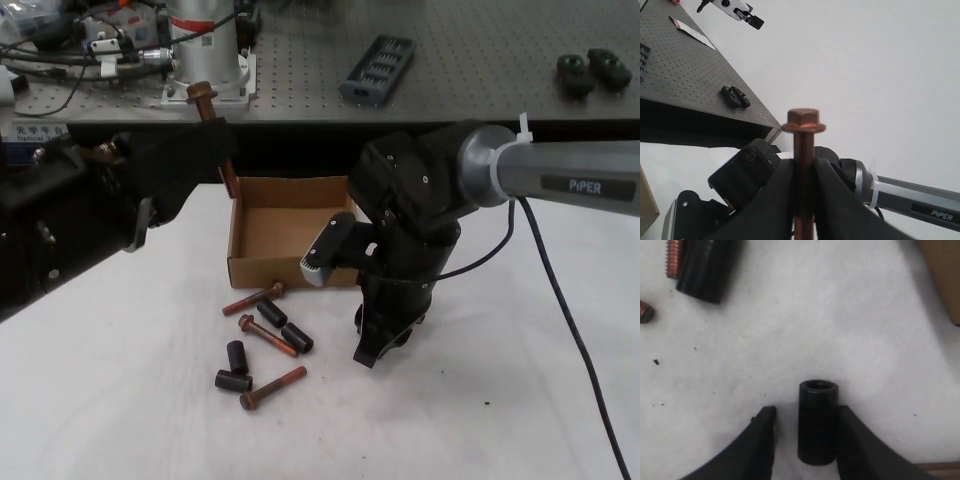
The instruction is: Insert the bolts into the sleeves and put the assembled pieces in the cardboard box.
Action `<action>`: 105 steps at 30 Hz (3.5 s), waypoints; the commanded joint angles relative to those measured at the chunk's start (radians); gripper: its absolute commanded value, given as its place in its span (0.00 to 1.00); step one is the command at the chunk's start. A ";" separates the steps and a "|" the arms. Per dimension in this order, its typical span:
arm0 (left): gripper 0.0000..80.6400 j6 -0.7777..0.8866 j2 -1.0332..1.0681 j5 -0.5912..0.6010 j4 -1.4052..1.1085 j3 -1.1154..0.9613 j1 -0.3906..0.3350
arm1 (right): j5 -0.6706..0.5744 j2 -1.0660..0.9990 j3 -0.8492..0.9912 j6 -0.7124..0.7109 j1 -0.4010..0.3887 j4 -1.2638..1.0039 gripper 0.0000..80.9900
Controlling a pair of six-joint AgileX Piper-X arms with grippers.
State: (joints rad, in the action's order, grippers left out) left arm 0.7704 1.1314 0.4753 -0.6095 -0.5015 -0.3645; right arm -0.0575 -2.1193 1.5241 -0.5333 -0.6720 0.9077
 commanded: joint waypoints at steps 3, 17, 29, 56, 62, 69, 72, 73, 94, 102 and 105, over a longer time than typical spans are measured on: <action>0.01 -0.008 -0.011 0.009 -0.021 -0.007 0.002 | 0.011 -0.007 0.008 -0.010 -0.010 0.011 0.36; 0.01 -0.014 -0.011 0.009 -0.021 -0.007 0.002 | -0.005 0.001 0.016 -0.028 -0.020 -0.002 0.27; 0.01 -0.014 -0.011 0.009 -0.021 -0.007 0.002 | -0.184 0.020 0.016 0.059 -0.011 0.010 0.04; 0.01 0.056 0.250 0.075 -0.336 -0.007 0.002 | -0.761 0.688 -0.587 0.372 0.131 -0.491 0.04; 0.01 0.030 0.251 0.130 -0.333 -0.010 0.002 | -0.744 0.697 -0.782 0.660 0.131 -1.065 0.02; 0.01 0.035 0.254 0.151 -0.334 -0.010 0.002 | -0.730 0.635 -0.891 0.810 0.122 -1.312 0.01; 0.01 0.053 0.254 0.205 -0.333 -0.010 -0.002 | -0.730 0.618 -0.908 0.810 0.106 -1.318 0.01; 0.01 0.061 0.254 0.212 -0.333 -0.010 -0.009 | -0.730 0.616 -0.912 0.810 0.098 -1.321 0.01; 0.01 0.102 0.254 0.330 -0.314 -0.010 -0.089 | -0.747 0.616 -0.913 0.810 -0.004 -1.342 0.01; 0.01 0.020 0.254 0.314 -0.233 -0.010 -0.089 | -0.791 0.618 -0.913 0.837 -0.004 -1.350 0.01; 0.01 -0.020 0.254 0.306 -0.214 -0.010 -0.089 | -0.801 0.620 -0.913 0.840 -0.004 -1.361 0.01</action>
State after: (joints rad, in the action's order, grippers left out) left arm 0.7823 1.3847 0.7847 -0.8199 -0.5015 -0.4499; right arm -0.8590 -1.5057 0.6082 0.3053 -0.6761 -0.4401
